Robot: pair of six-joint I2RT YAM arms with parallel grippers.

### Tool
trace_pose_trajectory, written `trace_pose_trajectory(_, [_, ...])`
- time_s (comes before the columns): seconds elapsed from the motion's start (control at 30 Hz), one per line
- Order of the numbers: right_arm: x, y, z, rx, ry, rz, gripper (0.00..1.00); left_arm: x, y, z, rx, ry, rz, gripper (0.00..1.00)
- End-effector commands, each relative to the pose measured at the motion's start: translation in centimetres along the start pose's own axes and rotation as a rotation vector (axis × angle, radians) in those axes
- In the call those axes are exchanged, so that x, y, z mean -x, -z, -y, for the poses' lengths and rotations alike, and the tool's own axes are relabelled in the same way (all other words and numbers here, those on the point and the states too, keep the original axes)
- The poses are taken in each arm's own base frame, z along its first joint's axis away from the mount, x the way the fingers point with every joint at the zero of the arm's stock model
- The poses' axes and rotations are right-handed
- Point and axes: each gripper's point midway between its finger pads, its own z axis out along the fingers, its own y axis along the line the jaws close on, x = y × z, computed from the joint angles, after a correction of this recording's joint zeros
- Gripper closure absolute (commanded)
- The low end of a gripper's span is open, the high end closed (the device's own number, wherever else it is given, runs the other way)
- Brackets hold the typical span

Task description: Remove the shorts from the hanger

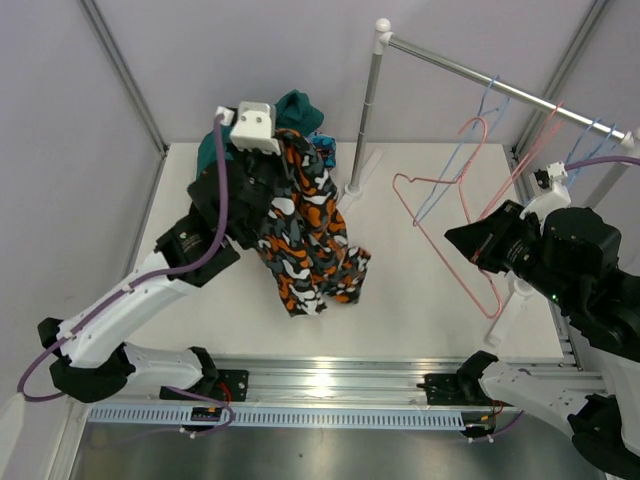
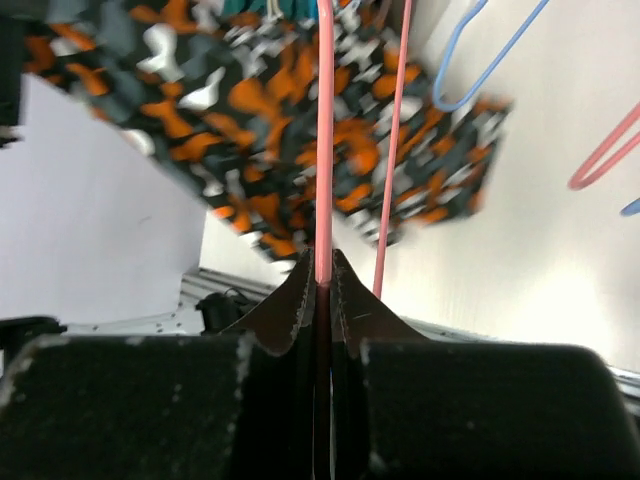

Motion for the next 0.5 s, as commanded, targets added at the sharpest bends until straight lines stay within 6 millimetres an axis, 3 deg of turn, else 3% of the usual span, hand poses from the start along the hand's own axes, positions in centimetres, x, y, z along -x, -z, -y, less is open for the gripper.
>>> trace_pose_trajectory(0.0, [2.7, -1.0, -0.5, -0.029, 0.043, 0.099, 1.0, 7.0, 1.1, -4.7, 0.074, 0.025, 0.132, 1.0])
trace_pose_trajectory(0.03, [3.4, -1.8, -0.9, -0.042, 0.054, 0.114, 1.0, 9.8, 1.4, -6.7, 0.102, 0.034, 0.167, 1.0])
trace_pose_trajectory(0.1, [4.7, -2.6, -1.8, -0.036, 0.077, 0.148, 1.0, 10.9, 0.4, -8.3, 0.146, 0.0, 0.154, 1.0])
trace_pose_trajectory(0.13, [5.3, -3.3, -2.2, -0.044, 0.085, 0.159, 1.0, 12.7, 0.5, -9.0, 0.151, 0.011, 0.184, 1.0])
trace_pose_trajectory(0.17, [5.8, -3.7, -2.7, -0.035, 0.092, 0.174, 1.0, 13.2, 0.0, -8.9, 0.131, 0.001, 0.188, 1.0])
trace_pose_trajectory(0.2, [6.0, -4.0, -3.0, -0.032, 0.094, 0.179, 1.0, 12.3, -2.2, -9.4, 0.16, -0.029, 0.161, 1.0])
trace_pose_trajectory(0.23, [6.4, -4.3, -3.5, -0.017, 0.09, 0.195, 1.0, 15.9, -1.3, -10.2, 0.16, 0.011, 0.227, 1.0])
trace_pose_trajectory(0.27, [6.3, -5.0, -3.4, -0.025, 0.09, 0.191, 1.0, 16.4, -2.2, -9.9, 0.13, 0.006, 0.233, 1.0])
trace_pose_trajectory(0.3, [6.2, -5.4, -3.5, -0.023, 0.083, 0.193, 1.0, 16.7, -4.3, -10.5, 0.155, -0.007, 0.23, 1.0])
trace_pose_trajectory(0.33, [6.2, -5.7, -3.7, -0.014, 0.081, 0.198, 1.0, 19.2, -4.0, -10.8, 0.146, 0.024, 0.295, 1.0])
trace_pose_trajectory(0.47, [5.6, -6.8, -2.3, -0.062, 0.088, 0.203, 1.0, 20.2, -8.3, -9.7, 0.05, 0.032, 0.396, 1.0])
